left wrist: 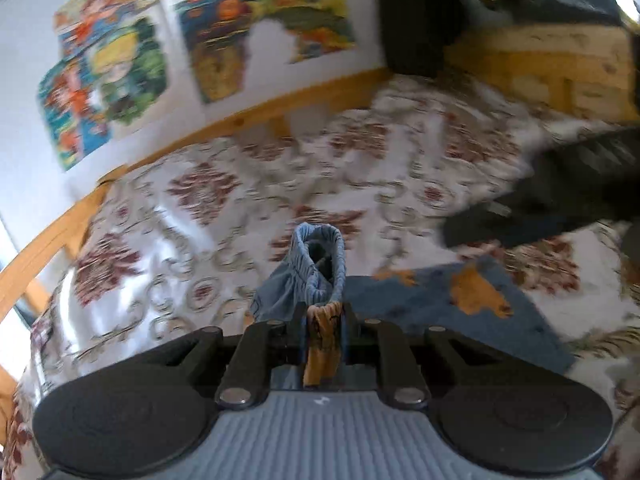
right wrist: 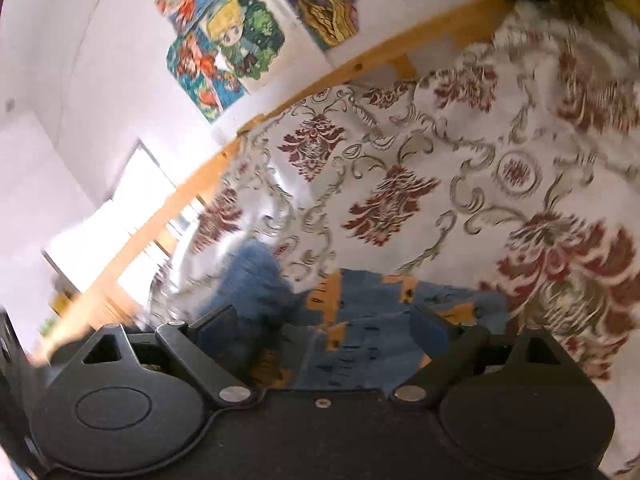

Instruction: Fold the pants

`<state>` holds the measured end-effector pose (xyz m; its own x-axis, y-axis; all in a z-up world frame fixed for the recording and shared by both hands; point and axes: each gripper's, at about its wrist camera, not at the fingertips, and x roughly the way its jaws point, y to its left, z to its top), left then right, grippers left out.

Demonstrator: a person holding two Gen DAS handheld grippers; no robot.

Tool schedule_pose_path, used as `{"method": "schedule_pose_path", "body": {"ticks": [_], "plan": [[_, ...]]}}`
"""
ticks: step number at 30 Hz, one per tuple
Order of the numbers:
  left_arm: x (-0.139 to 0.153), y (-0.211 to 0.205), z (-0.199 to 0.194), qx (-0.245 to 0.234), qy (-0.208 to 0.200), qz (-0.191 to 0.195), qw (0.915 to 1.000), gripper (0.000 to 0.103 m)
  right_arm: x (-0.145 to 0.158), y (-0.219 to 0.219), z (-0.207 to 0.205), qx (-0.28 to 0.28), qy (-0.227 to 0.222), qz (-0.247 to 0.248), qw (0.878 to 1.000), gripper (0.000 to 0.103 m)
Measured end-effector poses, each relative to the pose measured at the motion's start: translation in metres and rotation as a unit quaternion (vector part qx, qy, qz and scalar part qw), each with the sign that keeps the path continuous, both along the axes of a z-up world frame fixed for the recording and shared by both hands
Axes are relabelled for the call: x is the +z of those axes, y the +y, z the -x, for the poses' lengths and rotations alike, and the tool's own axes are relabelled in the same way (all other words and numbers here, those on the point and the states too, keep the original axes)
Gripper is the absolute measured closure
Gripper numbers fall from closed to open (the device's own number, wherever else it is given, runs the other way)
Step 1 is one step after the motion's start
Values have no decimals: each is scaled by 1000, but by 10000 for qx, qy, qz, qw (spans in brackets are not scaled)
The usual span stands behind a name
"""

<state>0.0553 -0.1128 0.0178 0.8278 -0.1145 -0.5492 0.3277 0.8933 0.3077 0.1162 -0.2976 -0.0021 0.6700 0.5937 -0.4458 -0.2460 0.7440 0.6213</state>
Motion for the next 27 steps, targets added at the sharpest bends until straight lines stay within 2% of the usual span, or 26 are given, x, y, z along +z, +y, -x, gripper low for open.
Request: {"method": "schedule_pose_path", "body": {"ticks": [3,9,12,13,15,17,18,21,23,25,27], "plan": [[-6,-22,6,-186,28,-192,9996,87,-3,-10,-8,-56,156,-370,9992,10],[-22,-54,18,-490,94,-597,9970,87,-15,-27,-16,-113,554,-1146,9918,16],[-27,-62,19,-524,162,-657,9963,87,-19,-31,-19,-179,736,-1233,9895,31],[-29,-64,21,-536,173,-678,9961,87,-21,-32,-19,-189,813,-1250,9886,39],[-32,-68,22,-593,161,-743,9953,87,-27,-34,-21,-211,980,-1308,9863,46],[-36,-71,25,-651,138,-841,9942,87,-33,-36,-22,-244,1127,-1361,9840,60],[-38,-73,25,-675,143,-884,9937,86,-35,-36,-23,-272,1197,-1364,9830,63],[-40,-76,27,-724,133,-932,9929,86,-40,-38,-24,-353,1317,-1330,9817,77],[-41,-78,27,-724,126,-945,9928,86,-41,-39,-23,-400,1338,-1283,9819,91],[-41,-79,27,-701,127,-930,9931,86,-39,-40,-22,-435,1300,-1151,9838,98],[-39,-80,27,-676,150,-880,9937,86,-35,-40,-21,-449,1234,-1008,9862,101]]}}
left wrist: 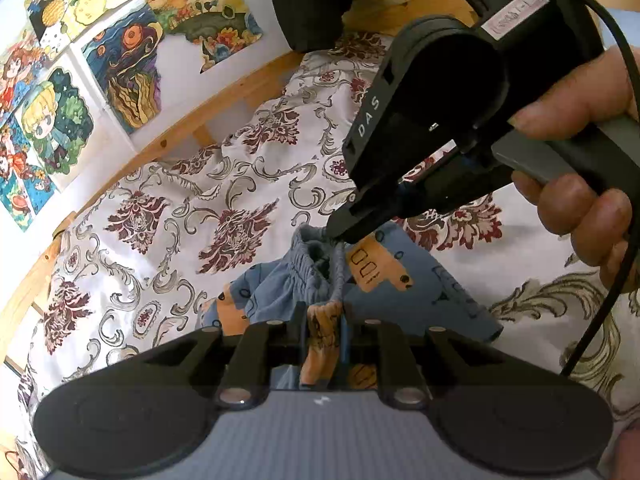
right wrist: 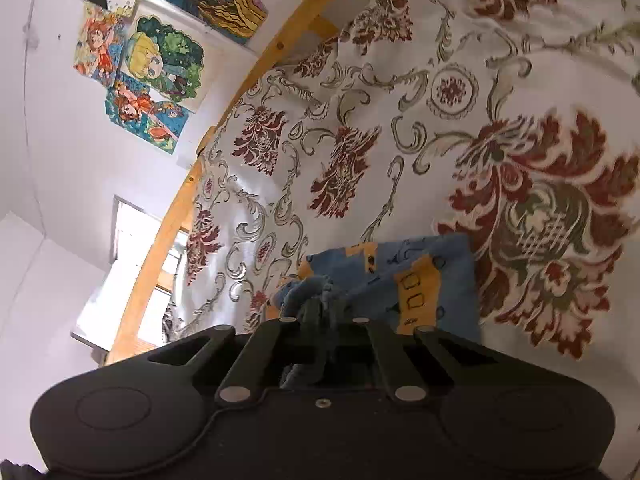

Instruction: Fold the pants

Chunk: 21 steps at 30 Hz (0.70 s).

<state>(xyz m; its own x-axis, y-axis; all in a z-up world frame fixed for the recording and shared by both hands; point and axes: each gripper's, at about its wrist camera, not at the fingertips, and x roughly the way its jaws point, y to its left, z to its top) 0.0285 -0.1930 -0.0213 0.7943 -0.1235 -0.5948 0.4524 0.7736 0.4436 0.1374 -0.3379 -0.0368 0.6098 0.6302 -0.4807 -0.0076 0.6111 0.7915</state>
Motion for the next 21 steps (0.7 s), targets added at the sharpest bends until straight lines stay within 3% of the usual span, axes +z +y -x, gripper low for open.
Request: {"method": "schedule_pose_path", "body": {"ticks": [4,6,8,10,15,17,19,21], "plan": [[3,-5,2,35,-63,44,10000,86,9,-5,4,-1,-126,374,9992,103],[3,-9,3,42,-111,16,9999,86,9,-9,6,-61,-80,455,9989,92],[2,-12,4,39,-125,-26,9999,86,6,-17,8,-116,-16,266,9996,64],[0,-14,5,-3,-142,-59,9999,86,2,-23,7,-126,33,-91,9999,52],[-4,-22,11,-144,-267,-230,9993,86,-5,-14,-2,38,227,-140,9996,56],[-5,-23,11,-166,-210,-232,9994,86,-8,-13,-3,33,294,-285,9992,78],[-6,-25,12,-164,-216,-233,9994,86,-5,-14,-1,14,243,-207,9995,91],[-4,-28,12,-178,-249,-231,9993,86,-3,-17,1,-22,218,-168,9996,96]]}}
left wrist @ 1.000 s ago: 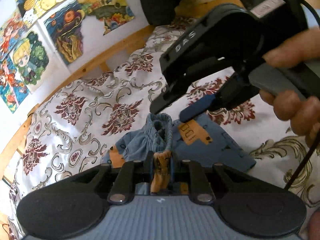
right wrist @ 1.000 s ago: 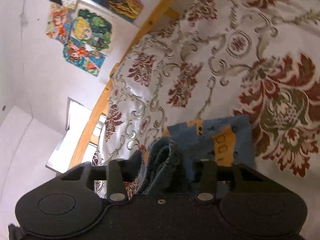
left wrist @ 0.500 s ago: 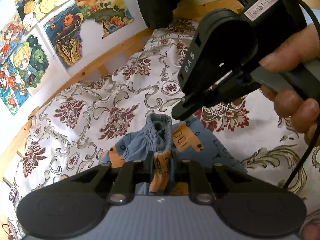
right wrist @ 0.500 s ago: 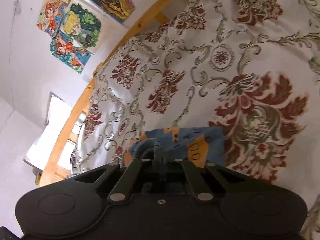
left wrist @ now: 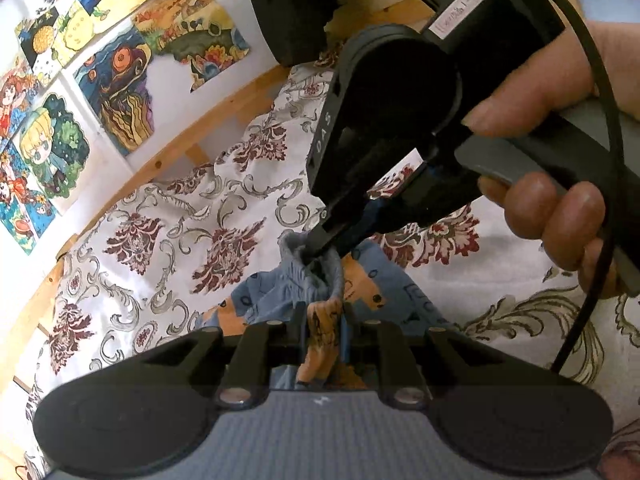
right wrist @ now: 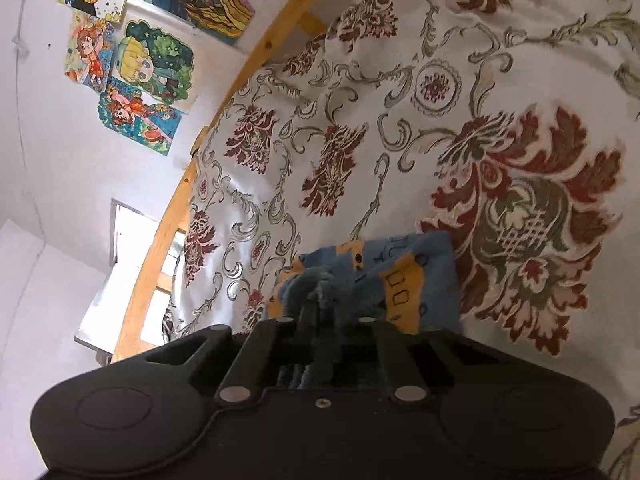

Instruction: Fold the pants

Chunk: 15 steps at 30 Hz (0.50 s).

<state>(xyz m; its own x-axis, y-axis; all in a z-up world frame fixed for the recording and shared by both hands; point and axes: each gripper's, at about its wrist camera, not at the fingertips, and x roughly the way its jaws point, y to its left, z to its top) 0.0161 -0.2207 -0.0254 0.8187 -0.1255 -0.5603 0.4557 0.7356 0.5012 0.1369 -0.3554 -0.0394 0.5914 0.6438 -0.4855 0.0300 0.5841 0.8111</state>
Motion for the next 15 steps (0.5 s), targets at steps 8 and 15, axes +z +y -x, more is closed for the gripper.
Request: {"method": "schedule_pose_path", "body": {"ticks": [8,15], "plan": [[5,-22,2,-82,-14,101,9999,86,5,-24,14,-318,64,208,9993,99],[-12,-38,5,-125,-4,-263,9996,86,-4,-28,15,-327,292,391,9983,99]]}}
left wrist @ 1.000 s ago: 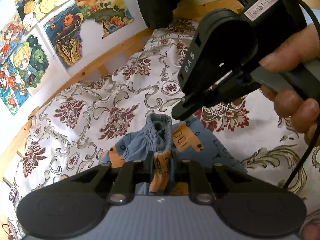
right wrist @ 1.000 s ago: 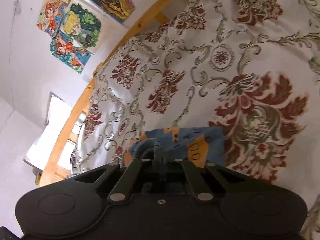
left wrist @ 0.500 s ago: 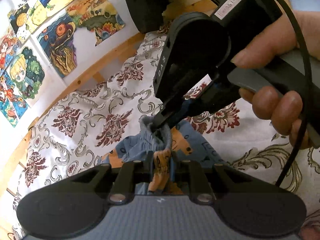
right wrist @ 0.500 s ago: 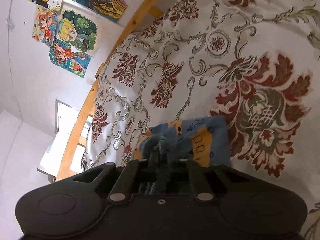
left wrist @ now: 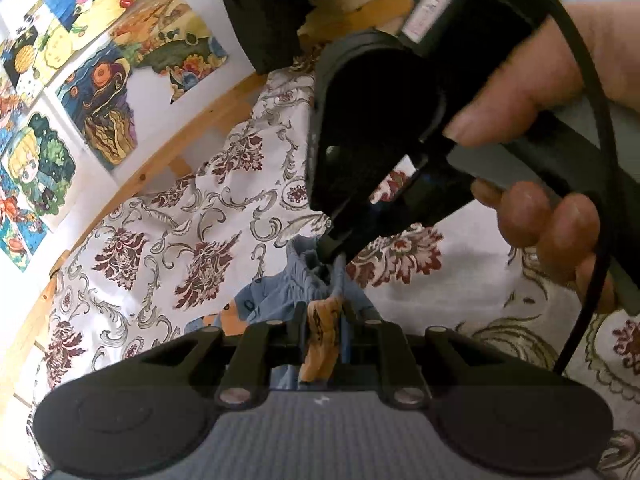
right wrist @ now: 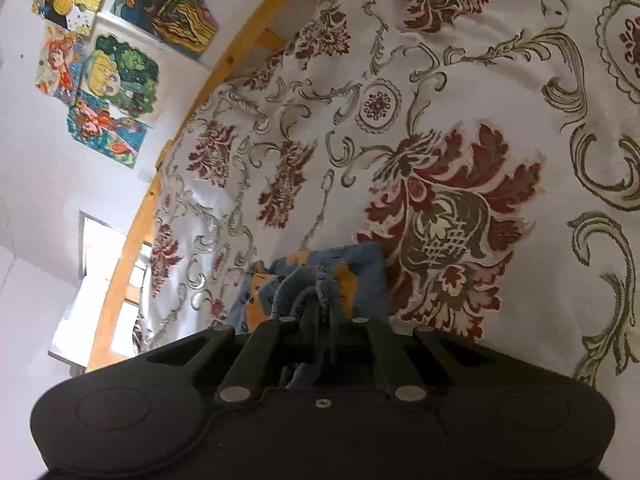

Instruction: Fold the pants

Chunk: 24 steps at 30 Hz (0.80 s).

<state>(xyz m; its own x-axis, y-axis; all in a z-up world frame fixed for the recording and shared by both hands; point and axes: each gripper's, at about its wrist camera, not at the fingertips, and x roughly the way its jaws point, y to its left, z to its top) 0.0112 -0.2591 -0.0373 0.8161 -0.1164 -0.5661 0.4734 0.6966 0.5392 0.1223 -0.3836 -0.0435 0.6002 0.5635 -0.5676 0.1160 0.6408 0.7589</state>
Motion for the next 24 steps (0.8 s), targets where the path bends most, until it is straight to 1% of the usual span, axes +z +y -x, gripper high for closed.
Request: {"method": "schedule_pose_path", "body": {"ticks": [9,13,14,15,16,17,18,19,20,21,22,23,24], "plan": [[-25,-9,2,-103,-198,-438,9988,85,-10,3,-7,50,64,132,9999,99],[-33,-11,0,-157,-130,-511,9985,85,-16,4,-11,50,138,173,9997,99],[-34,-11,-1,-180,-71,-492,9986,84,-17,4,-11,70,161,171,9997,95],[-34,-11,-1,-187,-24,-464,9987,80,-17,3,-11,65,190,197,9996,92],[-34,-10,-2,-198,32,-419,9989,73,-16,2,-10,16,234,300,9993,84],[-33,-9,-2,-241,152,-309,9991,63,-14,1,-8,-4,250,455,9987,72],[-31,-7,-2,-264,275,-182,9991,55,-11,0,-7,-30,240,661,9975,63],[-28,-4,-2,-277,386,-23,9989,41,-8,-1,-4,-74,218,860,9960,47],[-24,1,-2,-290,491,173,9982,31,-5,-2,-2,-124,198,1006,9947,41],[-19,6,-1,-302,583,355,9972,28,-1,-4,1,-182,145,1140,9932,35],[-13,13,0,-334,696,567,9954,22,1,-6,4,-214,94,1228,9922,27],[-6,23,-1,-369,843,807,9925,15,4,-8,6,-265,23,1308,9911,16],[0,34,-1,-354,967,1016,9895,12,6,-9,8,-315,-34,1369,9901,11]]}}
